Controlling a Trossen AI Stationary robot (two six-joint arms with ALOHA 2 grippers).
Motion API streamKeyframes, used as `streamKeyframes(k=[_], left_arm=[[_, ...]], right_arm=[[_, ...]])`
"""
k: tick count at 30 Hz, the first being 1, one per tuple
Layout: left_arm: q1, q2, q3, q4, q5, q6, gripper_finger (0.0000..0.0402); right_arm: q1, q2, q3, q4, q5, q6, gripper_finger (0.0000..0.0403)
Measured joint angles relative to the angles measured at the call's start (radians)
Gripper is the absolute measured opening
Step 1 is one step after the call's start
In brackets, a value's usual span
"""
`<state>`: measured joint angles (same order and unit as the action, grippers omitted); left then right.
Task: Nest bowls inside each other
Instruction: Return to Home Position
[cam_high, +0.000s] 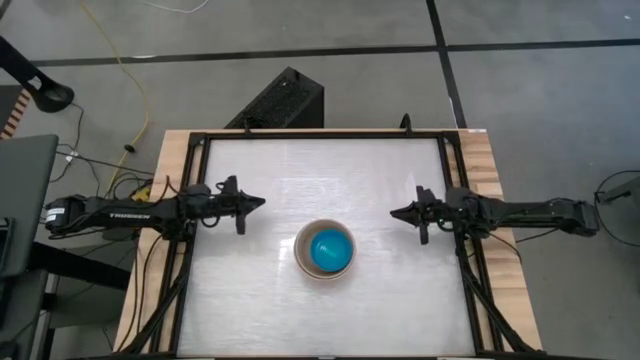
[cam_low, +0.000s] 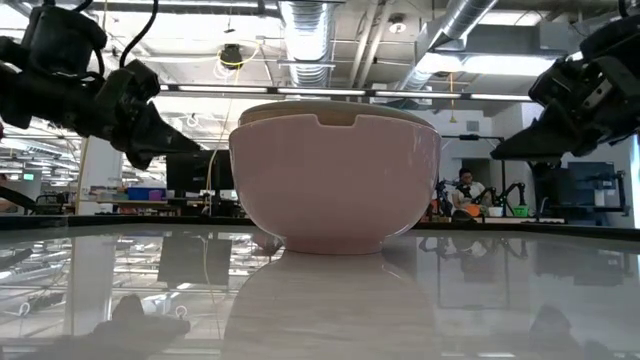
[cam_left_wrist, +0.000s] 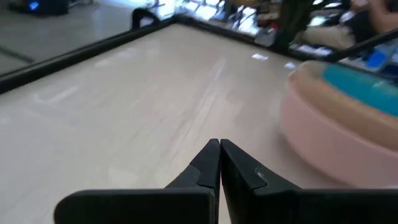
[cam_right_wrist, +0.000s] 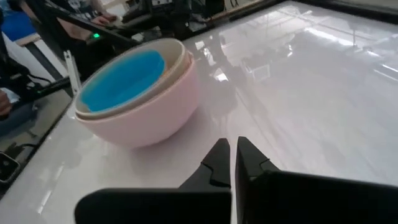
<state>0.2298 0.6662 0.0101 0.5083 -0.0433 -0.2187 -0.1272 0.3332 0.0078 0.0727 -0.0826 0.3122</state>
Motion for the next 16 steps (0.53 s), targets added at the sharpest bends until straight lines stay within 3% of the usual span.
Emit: streamKeyframes(k=[6, 16], left_arm=[[0.000, 0.000, 0.000, -0.130, -0.083, -0.061, 0.0000], [0.000, 0.000, -0.001, -0.381, -0.133, -0.132, 0.0000]], right_arm=[[-0.013, 0.000, 0.000, -0.035, 0.006, 0.001, 0.0000], [-0.013, 0.003, -0.001, -0.054, 0.060, -0.001, 0.0000]])
